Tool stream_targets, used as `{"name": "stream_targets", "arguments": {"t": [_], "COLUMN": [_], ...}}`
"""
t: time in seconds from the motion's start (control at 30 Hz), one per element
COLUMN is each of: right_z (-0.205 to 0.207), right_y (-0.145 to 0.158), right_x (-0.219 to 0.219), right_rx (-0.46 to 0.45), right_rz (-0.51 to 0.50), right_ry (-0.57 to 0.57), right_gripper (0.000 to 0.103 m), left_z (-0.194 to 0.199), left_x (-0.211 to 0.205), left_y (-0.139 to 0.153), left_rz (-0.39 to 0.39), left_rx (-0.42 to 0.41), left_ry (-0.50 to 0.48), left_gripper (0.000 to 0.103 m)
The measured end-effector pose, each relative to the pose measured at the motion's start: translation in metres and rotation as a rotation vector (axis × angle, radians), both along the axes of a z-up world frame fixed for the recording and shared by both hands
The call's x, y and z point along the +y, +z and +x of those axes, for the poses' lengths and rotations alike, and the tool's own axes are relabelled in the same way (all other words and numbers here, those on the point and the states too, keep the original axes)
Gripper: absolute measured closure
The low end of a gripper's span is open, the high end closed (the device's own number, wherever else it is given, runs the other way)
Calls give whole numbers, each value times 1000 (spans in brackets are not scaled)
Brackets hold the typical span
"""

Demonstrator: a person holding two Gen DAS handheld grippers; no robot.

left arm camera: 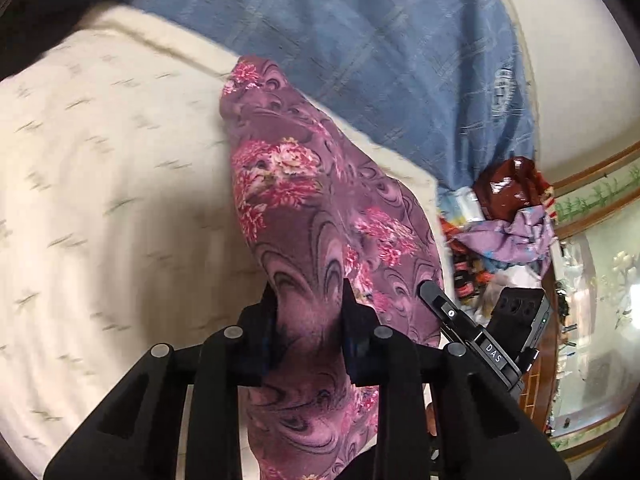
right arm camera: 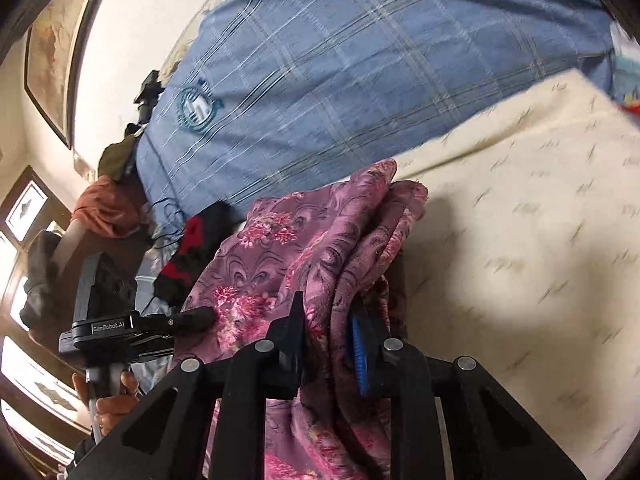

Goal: Fold small clothes
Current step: 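Release the folded shirt and lift both grippers away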

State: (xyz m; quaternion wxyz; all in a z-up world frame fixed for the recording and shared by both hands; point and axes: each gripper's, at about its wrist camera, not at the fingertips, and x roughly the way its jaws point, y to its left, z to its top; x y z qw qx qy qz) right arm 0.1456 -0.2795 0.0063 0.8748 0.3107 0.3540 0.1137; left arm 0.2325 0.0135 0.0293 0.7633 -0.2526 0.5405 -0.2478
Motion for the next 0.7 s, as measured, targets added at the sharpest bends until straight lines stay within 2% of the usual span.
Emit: {"name": "stream_targets", "arguments": {"t": [0.1, 0.13, 0.2, 0.23, 0.27, 0.33, 0.37, 0.4, 0.43, 0.47, 0.5, 0.53, 0.6, 0.7], "right_z": [3, 5, 5, 3, 2, -2, -6, -12, -18, -24, -30, -36, -48, -79], "right_y": [-28, -34, -50, -53, -53, -48, -45, -39, -36, -31, -25, -18, -9, 0], "right_x": [14, 17, 14, 10, 7, -1, -3, -6, -6, -3, 3, 12, 29, 61], "right_rx": [66, 85, 120, 103, 98, 122, 133, 145, 151, 164, 187, 214, 247, 258], "right_rz": [-41, -70, -112, -84, -65, -50, -44, -45, -56, -92, -148, -215, -304, -442], "right_ry": [-31, -44, -62, -62, -70, -98, -111, -128, -132, -129, -123, -114, -93, -66], "right_gripper": [83, 80, 70, 70, 70, 62, 60, 56, 56, 54, 48, 33, 18, 10], "left_z": [2, 3, 5, 5, 4, -2, -9, -16, -25, -35, -47, -57, -82, -115], "left_x": [8, 11, 18, 22, 24, 28, 30, 31, 31, 32, 32, 31, 29, 24], "left_y": [-27, -38, -51, -52, -51, -44, -37, -32, -28, -23, -19, -16, -11, -13], "left_rz": [96, 103, 58, 23, 15, 46, 81, 108, 147, 191, 243, 283, 356, 460], "left_rx": [36, 53, 75, 84, 90, 70, 43, 26, 6, -19, -49, -75, -143, -227], "left_ry": [23, 28, 44, 57, 62, 57, 52, 50, 49, 51, 54, 56, 56, 71], "left_gripper": [74, 65, 58, 57, 57, 52, 50, 43, 36, 34, 30, 29, 27, 24]}}
